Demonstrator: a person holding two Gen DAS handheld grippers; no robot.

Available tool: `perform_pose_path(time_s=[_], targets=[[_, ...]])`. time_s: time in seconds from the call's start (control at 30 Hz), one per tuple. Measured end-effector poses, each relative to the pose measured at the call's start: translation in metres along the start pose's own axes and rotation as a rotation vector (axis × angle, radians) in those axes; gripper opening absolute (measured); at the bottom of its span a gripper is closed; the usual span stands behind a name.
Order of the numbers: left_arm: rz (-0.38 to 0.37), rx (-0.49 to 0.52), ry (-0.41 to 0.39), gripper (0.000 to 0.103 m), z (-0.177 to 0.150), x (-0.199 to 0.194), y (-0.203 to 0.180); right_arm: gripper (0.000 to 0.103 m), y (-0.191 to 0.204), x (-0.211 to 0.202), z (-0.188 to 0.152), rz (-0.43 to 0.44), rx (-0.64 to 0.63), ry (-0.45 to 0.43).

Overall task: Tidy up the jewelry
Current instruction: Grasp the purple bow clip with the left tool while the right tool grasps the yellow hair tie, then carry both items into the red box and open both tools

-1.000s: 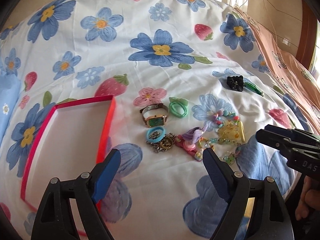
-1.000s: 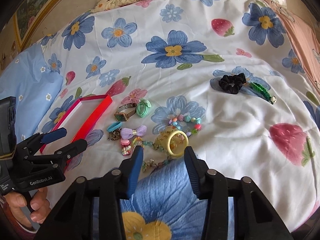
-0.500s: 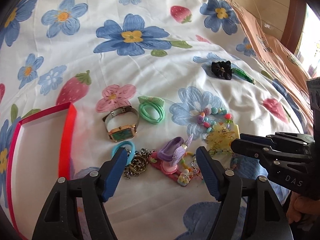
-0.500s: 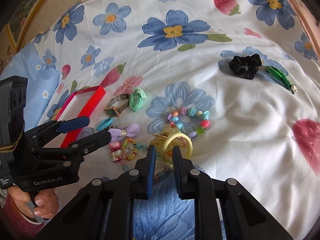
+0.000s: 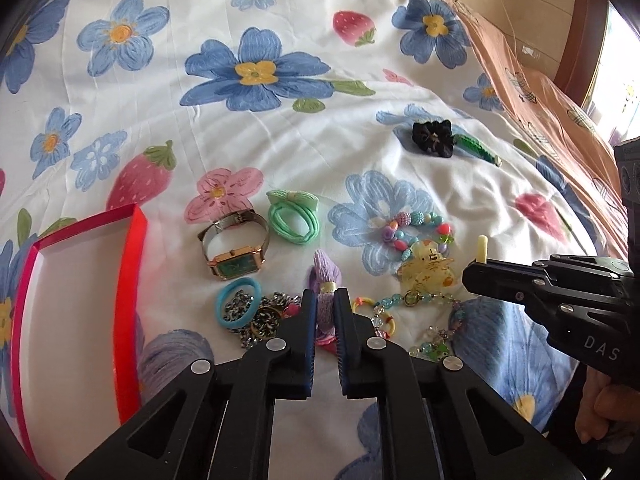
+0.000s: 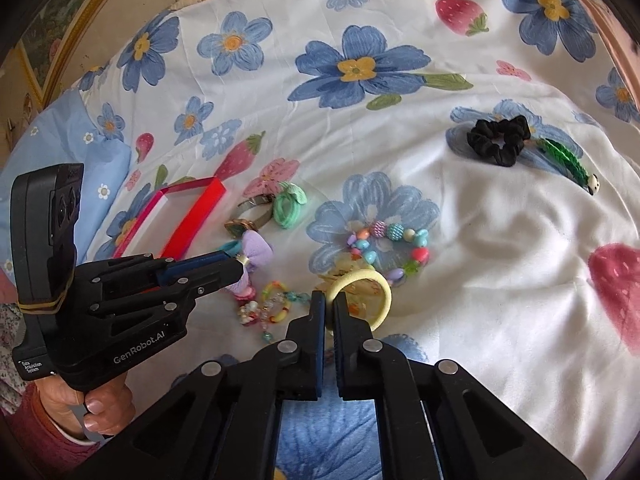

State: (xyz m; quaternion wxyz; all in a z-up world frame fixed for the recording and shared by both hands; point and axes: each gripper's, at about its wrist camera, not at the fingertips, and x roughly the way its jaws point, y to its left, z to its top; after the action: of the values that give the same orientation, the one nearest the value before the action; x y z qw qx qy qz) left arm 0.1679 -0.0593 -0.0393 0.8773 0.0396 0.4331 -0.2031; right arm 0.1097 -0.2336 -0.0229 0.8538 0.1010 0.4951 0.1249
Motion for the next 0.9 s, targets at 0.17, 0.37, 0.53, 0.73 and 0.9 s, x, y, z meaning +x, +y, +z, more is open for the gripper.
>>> perform_pose_path(time_s=[0.17,0.37,0.53,0.73,0.9], targets=[[-0.004,-0.065,-0.032,0.008,-0.011,-0.030,0.015,0.003,0.015,-0.004,0.006,0.021,-0.023,-0.011],[0.005,-0.165,-0.066,0.008,-0.027,-0.066,0.046,0.003,0.040,0.000,0.011,0.059,-0.057,-0.003],[0.033,-0.229,-0.086,0.008,-0.038,-0.088,0.071,0.003,0.064,0.010,0.015,0.096,-0.097,0.012],[0.074,-0.283,-0.101,0.008,-0.050,-0.109,0.096,0.003,0.101,0.027,0.024,0.155,-0.152,0.030],[0.115,-0.322,-0.106,0.008,-0.056,-0.119,0.116,0.003,0.135,0.044,0.031,0.205,-0.203,0.048]])
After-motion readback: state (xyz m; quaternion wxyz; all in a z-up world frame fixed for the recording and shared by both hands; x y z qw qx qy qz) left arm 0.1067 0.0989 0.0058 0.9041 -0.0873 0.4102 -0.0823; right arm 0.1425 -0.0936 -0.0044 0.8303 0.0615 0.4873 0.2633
